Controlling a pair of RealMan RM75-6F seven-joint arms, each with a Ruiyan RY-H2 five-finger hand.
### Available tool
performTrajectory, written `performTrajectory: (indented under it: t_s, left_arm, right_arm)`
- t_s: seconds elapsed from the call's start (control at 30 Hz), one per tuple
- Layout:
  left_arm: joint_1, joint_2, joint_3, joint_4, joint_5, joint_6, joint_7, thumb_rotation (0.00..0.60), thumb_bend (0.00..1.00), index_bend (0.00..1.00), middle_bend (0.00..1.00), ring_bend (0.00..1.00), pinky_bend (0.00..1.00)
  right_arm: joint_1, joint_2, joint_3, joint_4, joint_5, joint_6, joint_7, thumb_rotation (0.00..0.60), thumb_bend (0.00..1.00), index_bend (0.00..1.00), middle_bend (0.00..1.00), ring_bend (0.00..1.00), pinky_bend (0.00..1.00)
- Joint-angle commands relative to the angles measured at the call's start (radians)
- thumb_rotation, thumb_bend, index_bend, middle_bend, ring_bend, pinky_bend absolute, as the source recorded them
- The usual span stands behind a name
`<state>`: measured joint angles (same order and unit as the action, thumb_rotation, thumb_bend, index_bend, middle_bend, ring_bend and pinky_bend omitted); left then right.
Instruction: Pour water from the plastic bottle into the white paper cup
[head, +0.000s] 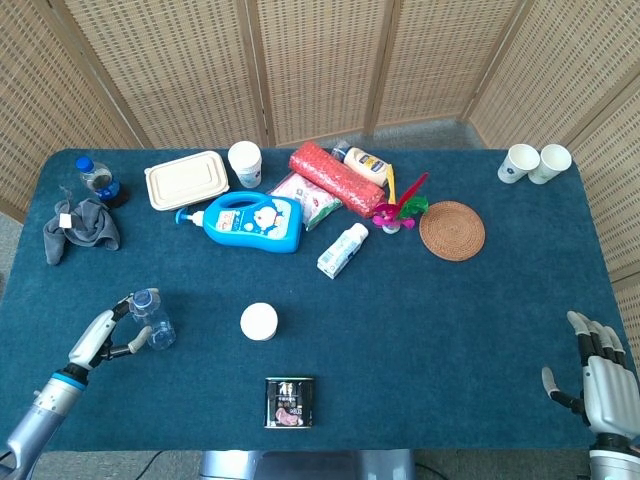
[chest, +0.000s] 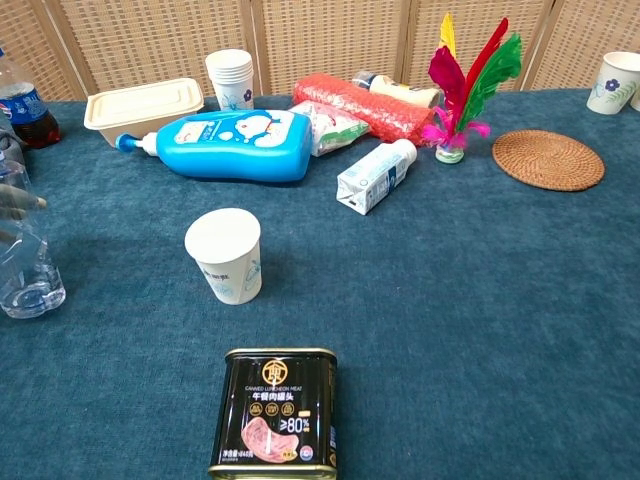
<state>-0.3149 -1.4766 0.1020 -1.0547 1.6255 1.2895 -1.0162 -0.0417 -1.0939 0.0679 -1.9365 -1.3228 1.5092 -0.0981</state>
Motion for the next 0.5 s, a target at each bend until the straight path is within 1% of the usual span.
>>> performTrajectory:
  t_s: [0.03,0.2,0.5]
  left_arm:
    - [0.001,0.001,0.000,0.000,0.002,0.006,0.000,0.302,0.44,0.19,0.16,0.14,0.20]
    - [0.004,0.003,0.003,0.003,0.005,0.013,0.002,0.274,0.42,0.18,0.15,0.14,0.19]
    - [0.015,0.014,0.017,0.001,0.020,0.036,0.006,0.160,0.37,0.16,0.13,0.12,0.17]
  right_arm:
    - [-0.001,0.001,0.000,-0.001,-0.001,0.001,0.000,0.600,0.42,0.00,0.10,0.00,0.00]
    - [-0.001,0.002,0.000,-0.002,-0.003,0.002,0.000,0.600,0.42,0.00,0.10,0.00,0.00]
    - [-0.001,0.006,0.000,-0.009,-0.007,0.003,-0.005,0.600,0.42,0.00,0.10,0.00,0.00]
